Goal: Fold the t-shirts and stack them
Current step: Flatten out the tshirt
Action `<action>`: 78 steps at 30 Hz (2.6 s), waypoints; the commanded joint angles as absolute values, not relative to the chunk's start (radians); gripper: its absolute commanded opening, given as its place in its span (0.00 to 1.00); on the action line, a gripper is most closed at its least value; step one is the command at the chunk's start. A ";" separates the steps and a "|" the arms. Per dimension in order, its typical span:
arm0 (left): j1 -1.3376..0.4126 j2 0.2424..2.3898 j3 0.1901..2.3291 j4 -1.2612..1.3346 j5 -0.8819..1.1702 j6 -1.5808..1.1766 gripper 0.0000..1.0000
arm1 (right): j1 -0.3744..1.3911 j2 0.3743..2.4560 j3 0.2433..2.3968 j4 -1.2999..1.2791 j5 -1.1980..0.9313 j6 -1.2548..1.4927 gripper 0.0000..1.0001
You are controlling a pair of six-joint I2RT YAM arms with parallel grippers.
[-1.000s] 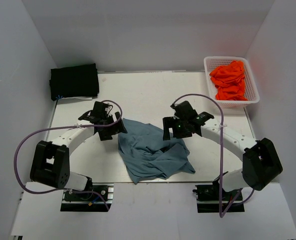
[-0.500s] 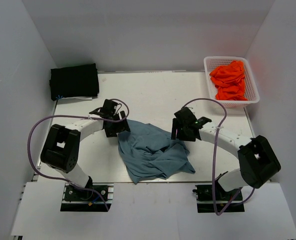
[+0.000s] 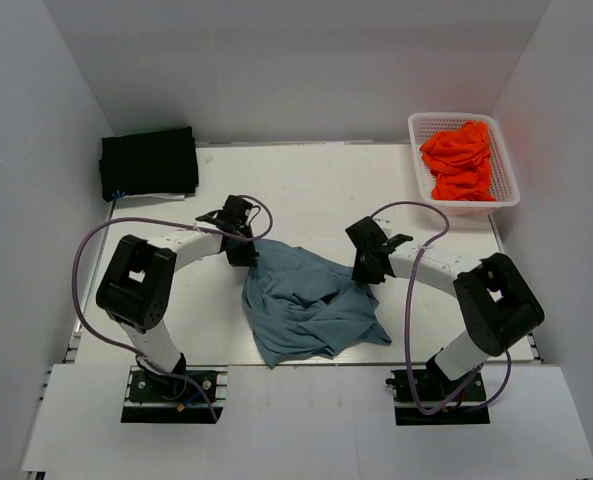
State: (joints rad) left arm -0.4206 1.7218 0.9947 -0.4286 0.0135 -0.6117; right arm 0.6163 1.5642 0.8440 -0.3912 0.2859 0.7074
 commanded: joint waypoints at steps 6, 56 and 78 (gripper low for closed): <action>-0.439 1.657 1.092 -0.546 -0.061 -0.597 0.00 | 0.598 1.576 0.856 -0.353 0.298 0.729 0.00; -0.420 0.796 1.678 -0.643 -0.621 -0.613 0.00 | 0.569 0.861 1.740 -0.302 0.741 0.091 0.00; -0.316 1.479 1.528 -0.805 -0.911 -0.917 0.01 | 0.467 1.331 1.334 0.032 0.937 0.158 0.00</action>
State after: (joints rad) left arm -0.3641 1.4876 1.4666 -0.7856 -0.8650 -0.8558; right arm 0.5148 1.2720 1.2694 -0.1104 0.8948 0.1524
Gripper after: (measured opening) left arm 0.025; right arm 0.012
